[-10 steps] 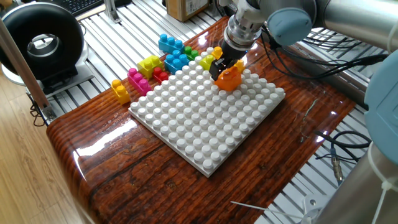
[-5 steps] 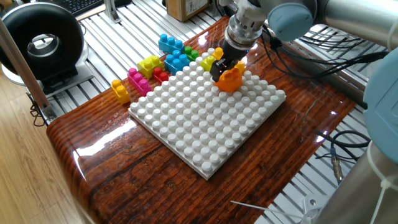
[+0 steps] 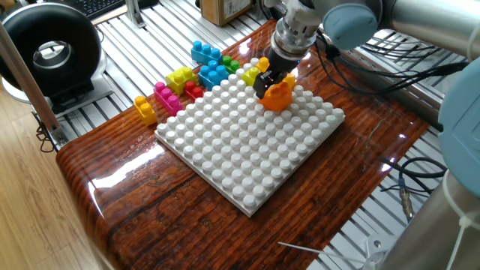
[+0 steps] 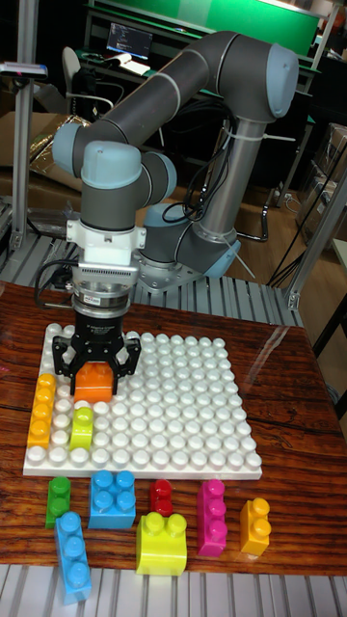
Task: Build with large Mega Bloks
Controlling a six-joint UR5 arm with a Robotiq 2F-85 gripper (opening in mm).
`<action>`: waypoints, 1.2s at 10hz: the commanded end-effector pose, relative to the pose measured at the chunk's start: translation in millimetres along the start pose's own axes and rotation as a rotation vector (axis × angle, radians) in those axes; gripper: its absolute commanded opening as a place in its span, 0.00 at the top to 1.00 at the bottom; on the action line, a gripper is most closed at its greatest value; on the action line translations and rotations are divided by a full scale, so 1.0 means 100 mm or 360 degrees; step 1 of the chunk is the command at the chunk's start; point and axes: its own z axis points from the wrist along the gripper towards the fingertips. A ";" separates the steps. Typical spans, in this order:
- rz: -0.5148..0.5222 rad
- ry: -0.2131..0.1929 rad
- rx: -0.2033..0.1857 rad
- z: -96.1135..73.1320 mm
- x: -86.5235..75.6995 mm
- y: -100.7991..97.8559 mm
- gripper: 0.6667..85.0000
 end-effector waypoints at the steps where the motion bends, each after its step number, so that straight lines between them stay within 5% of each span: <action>1: -0.0023 -0.0010 -0.0010 0.00 -0.02 0.02 0.44; 12: -0.0078 0.0001 -0.0019 0.01 -0.02 0.03 0.35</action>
